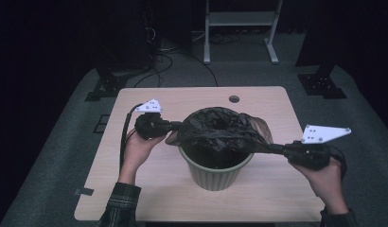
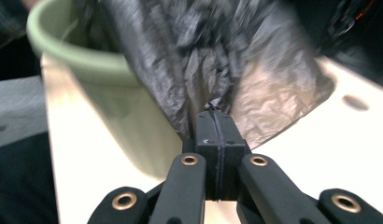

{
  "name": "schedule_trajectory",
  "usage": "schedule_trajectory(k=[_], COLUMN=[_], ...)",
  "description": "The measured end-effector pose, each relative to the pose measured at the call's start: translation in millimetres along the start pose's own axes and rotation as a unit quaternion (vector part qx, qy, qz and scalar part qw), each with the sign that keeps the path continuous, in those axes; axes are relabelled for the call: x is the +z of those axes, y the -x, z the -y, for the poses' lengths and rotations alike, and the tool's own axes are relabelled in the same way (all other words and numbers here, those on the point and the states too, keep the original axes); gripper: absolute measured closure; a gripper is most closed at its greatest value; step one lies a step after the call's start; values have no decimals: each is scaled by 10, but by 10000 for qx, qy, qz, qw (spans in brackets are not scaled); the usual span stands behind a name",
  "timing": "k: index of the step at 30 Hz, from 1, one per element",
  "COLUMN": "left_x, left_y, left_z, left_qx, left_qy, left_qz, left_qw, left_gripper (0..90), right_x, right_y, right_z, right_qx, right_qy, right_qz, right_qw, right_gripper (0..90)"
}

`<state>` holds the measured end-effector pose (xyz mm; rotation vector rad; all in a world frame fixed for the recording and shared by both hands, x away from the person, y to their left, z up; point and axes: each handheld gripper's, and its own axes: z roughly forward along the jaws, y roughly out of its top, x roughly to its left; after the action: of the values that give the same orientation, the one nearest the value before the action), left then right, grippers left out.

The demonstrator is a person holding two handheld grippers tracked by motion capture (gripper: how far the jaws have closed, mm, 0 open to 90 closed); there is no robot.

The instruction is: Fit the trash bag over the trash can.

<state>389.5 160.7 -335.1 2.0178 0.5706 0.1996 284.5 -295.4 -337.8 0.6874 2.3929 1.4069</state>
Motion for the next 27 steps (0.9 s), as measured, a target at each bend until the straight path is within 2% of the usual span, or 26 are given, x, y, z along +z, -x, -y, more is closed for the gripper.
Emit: schedule_trajectory(k=[4,9,10,18,19,20,23,27], left_x=[15,8,4,-15,-18,-18,-30,-42], left_y=[-4,-8,-12,-9,-9,-9,-15,-12], left_z=[8,27,30,51,50,50,49,43], left_qx=[-4,-34,-24,-48,-34,-39,-39,-53], left_qy=[-15,-16,-20,15,10,20,3,22], left_qz=[-7,-22,-28,-20,-29,-27,-31,-38], left_qw=[10000,10000,10000,10000,10000,10000,10000,10000], left_gripper=[896,896,896,896,895,896,896,896], right_x=[108,295,369,707,715,700,567,333], right_y=[-75,-190,-239,-412,-418,-413,-398,-395], right_z=[217,337,359,471,468,452,364,202], right_qx=[50,25,-39,-205,-231,-206,-155,-142], right_qy=[-304,-520,-611,-1206,-1193,-1151,-866,-514], right_qz=[-183,-572,-688,-966,-932,-873,-839,-816], right_qw=[9994,9970,9957,9878,9882,9893,9926,9952], right_gripper=[900,900,900,896,826,800,767,748])
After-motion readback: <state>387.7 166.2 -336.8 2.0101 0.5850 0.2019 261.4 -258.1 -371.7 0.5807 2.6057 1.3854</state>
